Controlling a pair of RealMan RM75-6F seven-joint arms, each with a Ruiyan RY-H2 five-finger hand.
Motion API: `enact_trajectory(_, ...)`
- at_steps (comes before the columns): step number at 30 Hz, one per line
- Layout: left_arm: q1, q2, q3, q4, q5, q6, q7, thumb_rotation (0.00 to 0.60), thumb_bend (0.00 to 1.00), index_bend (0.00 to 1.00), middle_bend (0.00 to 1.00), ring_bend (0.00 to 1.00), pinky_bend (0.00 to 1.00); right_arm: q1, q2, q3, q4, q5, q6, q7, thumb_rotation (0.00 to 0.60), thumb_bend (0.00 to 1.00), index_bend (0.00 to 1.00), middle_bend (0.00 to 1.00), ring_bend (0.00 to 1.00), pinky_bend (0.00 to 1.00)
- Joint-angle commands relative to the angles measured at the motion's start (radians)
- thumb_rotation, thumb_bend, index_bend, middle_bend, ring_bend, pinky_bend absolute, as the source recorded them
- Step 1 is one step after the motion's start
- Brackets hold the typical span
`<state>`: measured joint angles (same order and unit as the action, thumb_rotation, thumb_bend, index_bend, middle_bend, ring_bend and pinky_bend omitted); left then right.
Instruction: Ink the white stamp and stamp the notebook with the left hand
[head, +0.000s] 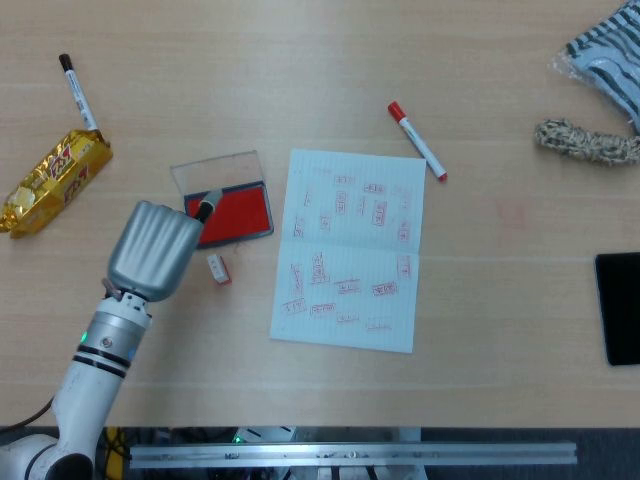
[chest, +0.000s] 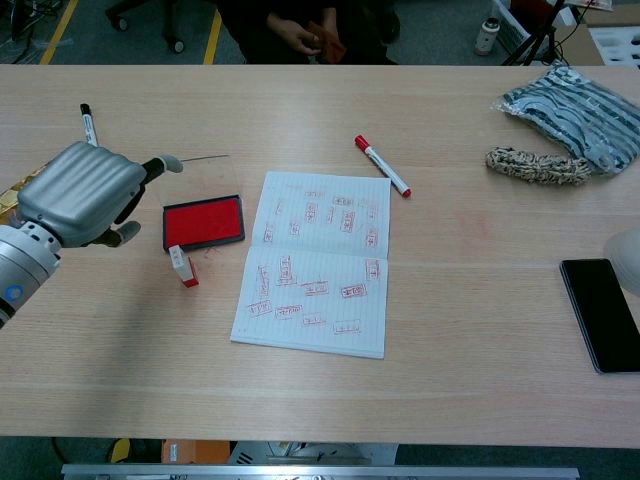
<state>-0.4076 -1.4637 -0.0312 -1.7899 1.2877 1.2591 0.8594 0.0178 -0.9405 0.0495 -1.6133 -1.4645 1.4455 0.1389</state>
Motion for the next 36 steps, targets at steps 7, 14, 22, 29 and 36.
enact_trajectory(7, 0.104, 0.134, -0.046, -0.011, 0.002, 0.127, -0.332, 0.6, 0.26, 0.18, 0.5, 0.5, 0.74, 0.01, -0.011, -0.01, -0.013, -0.031, -0.004, -0.01, 0.6, 0.22, 0.33, 0.35, 0.29, 0.43)
enact_trajectory(14, 0.193, 0.19, 0.005, -0.024, 0.046, 0.206, -0.449, 0.6, 0.26, 0.2, 0.5, 0.48, 0.67, 0.023, -0.019, -0.012, -0.022, -0.054, -0.006, -0.025, 0.6, 0.22, 0.33, 0.35, 0.29, 0.43)
enact_trajectory(22, 0.267, 0.228, 0.058, -0.032, 0.131, 0.277, -0.527, 0.6, 0.26, 0.22, 0.5, 0.48, 0.67, 0.043, -0.046, -0.018, 0.003, -0.13, 0.022, -0.025, 0.6, 0.22, 0.33, 0.37, 0.29, 0.43)
enact_trajectory(29, 0.298, 0.234, 0.068, -0.041, 0.175, 0.306, -0.547, 0.6, 0.26, 0.23, 0.5, 0.48, 0.67, 0.058, -0.057, -0.031, 0.01, -0.174, 0.023, -0.021, 0.6, 0.22, 0.34, 0.37, 0.29, 0.43)
enact_trajectory(36, 0.314, 0.237, 0.064, -0.045, 0.184, 0.308, -0.549, 0.6, 0.25, 0.24, 0.5, 0.48, 0.67, 0.073, -0.065, -0.035, 0.006, -0.183, 0.013, -0.029, 0.6, 0.22, 0.35, 0.38, 0.29, 0.43)
